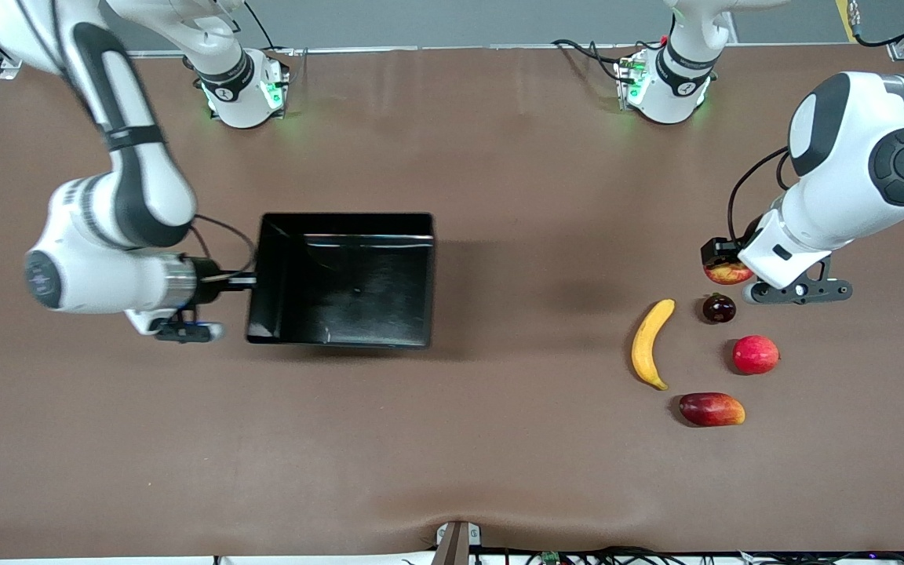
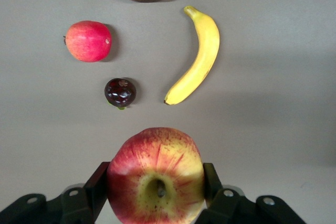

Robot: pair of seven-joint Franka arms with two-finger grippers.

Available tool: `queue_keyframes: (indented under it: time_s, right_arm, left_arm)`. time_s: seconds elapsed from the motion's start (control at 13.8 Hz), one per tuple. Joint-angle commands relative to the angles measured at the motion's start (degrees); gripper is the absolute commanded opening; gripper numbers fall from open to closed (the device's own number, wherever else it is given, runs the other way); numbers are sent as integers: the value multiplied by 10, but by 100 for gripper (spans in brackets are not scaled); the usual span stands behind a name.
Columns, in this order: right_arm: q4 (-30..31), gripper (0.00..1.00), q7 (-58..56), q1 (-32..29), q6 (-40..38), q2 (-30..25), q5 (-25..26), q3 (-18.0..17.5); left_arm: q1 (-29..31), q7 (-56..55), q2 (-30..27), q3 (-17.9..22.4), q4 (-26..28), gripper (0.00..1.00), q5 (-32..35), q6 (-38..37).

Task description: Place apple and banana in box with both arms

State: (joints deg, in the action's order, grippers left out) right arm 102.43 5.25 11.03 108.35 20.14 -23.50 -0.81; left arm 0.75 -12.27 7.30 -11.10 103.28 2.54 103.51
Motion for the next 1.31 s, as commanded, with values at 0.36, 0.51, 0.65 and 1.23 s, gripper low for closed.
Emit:
queue_keyframes:
  time_s: [0.36,0.51,0.65,1.23]
  right_arm:
    - [-6,0,153,180,161,51,-15,7]
    - [-6,0,154,204,204,78,-15,7]
    - [-10,0,178,237,256,113,-16,6]
    - [-40,100,260,246,270,148,-6,11]
  left_arm:
    - [-1,-27,-12,-14,-12,0,-32,-13]
    - [-1,-46,-3,-22,-5,0,-32,-22]
    - [-4,-49,3,-23,-7,0,-32,-22]
    - [-115,-210,55,-23,-7,0,-32,32]
